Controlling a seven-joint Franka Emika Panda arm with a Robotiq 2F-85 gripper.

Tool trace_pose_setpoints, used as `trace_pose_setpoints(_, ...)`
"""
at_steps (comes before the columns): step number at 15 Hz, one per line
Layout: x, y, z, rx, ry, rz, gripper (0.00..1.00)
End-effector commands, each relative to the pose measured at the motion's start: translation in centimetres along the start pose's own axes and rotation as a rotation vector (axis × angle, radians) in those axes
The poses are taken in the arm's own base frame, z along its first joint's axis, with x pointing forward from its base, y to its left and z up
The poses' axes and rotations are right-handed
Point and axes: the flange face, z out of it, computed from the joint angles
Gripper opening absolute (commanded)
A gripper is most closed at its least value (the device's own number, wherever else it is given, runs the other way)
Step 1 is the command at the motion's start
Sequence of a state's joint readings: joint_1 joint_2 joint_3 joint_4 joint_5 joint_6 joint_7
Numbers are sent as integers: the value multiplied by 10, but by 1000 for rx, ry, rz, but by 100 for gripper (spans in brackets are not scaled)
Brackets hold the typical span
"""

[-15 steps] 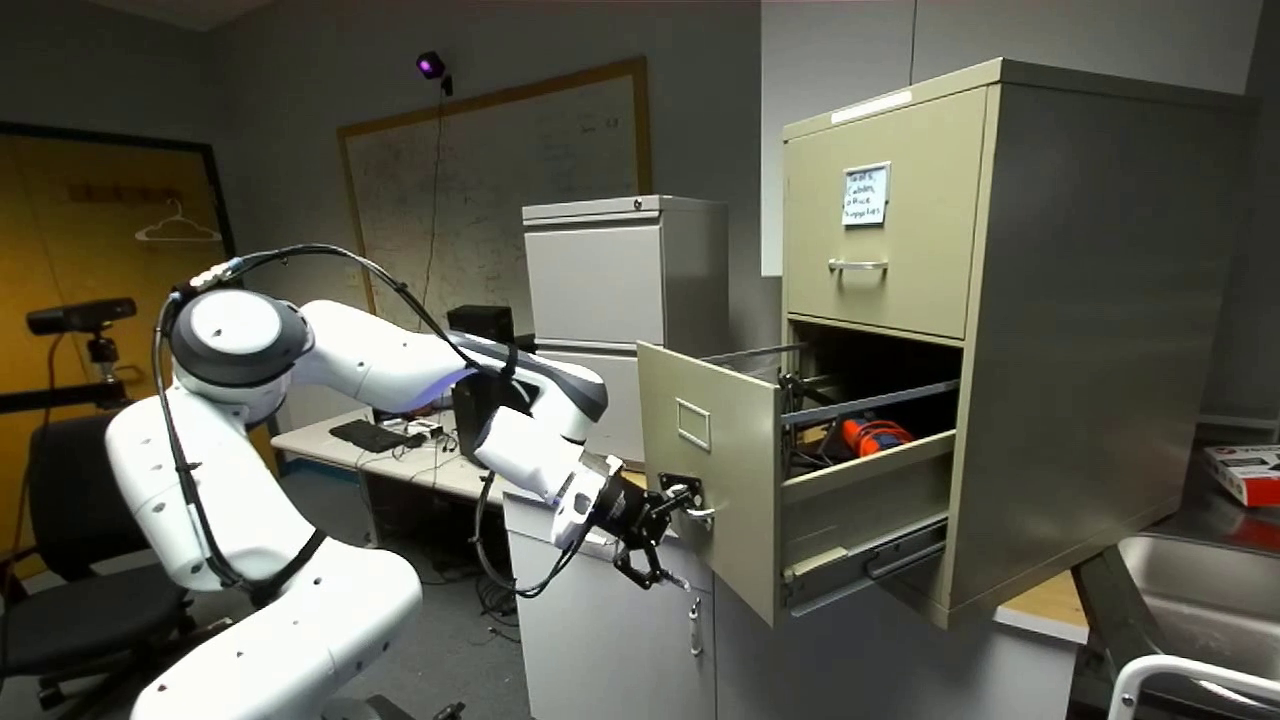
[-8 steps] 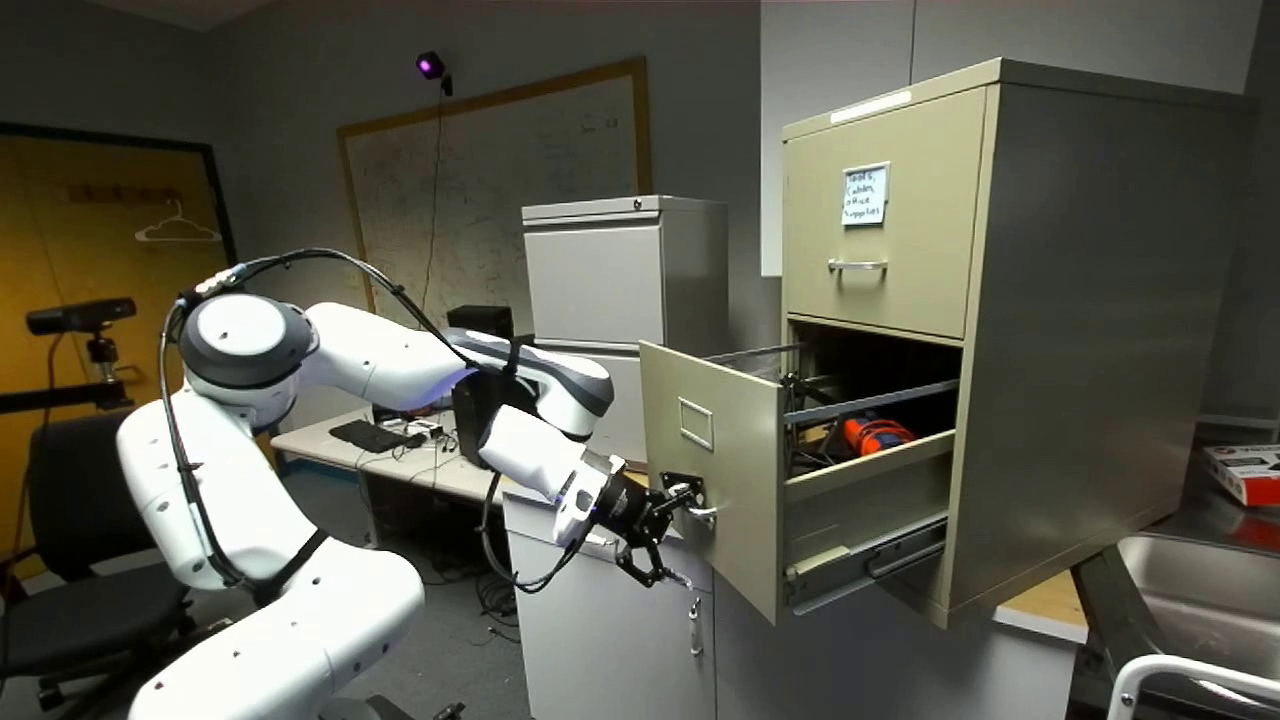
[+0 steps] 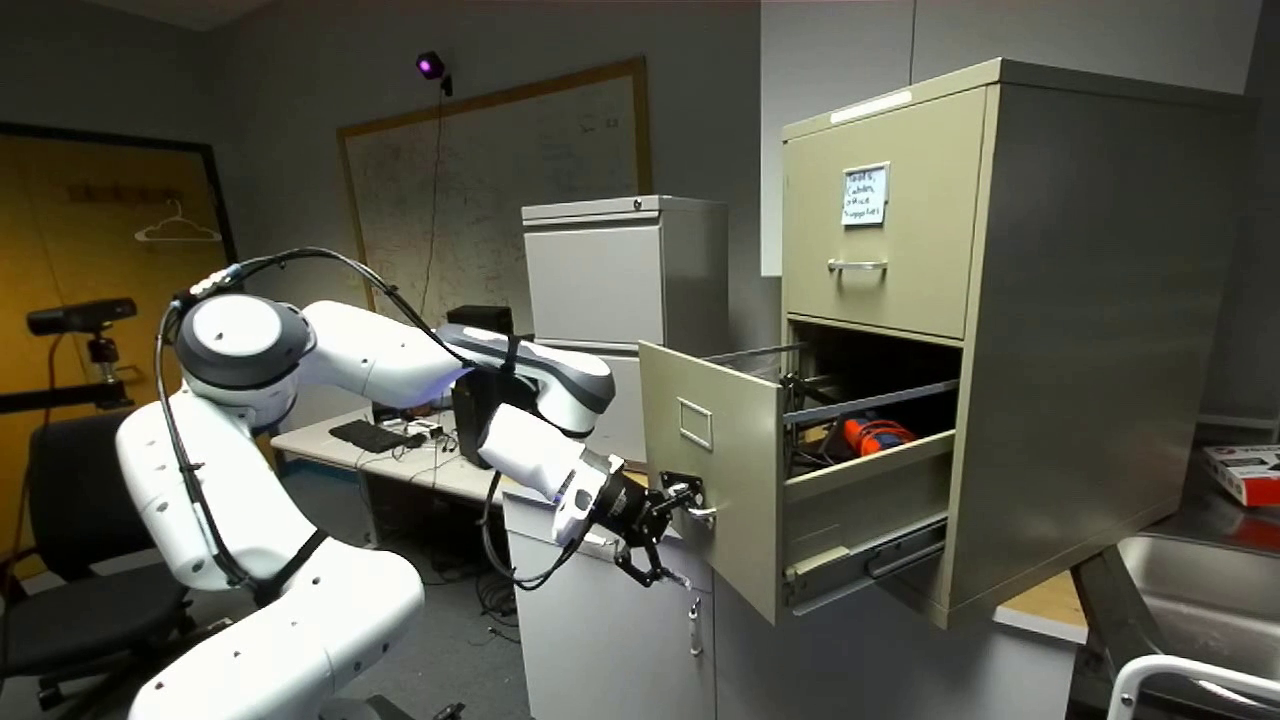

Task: Open the bottom drawer of the left cabinet

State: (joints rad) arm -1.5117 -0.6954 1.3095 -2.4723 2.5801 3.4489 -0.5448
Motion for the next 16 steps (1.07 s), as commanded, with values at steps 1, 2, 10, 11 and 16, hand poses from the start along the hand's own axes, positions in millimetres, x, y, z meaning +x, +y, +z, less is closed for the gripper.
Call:
trace_pose_setpoints(1,39,-11,-8,6,128,41,100)
trace_pose_setpoints(2,39,-12,-9,6,120,34,100)
trace_pose_setpoints(10,41,-12,-17,12,68,27,100)
trace_pose_setpoints(11,41,-12,-19,14,64,30,100)
trace_pose_setpoints(16,44,-7,-23,23,69,47,100)
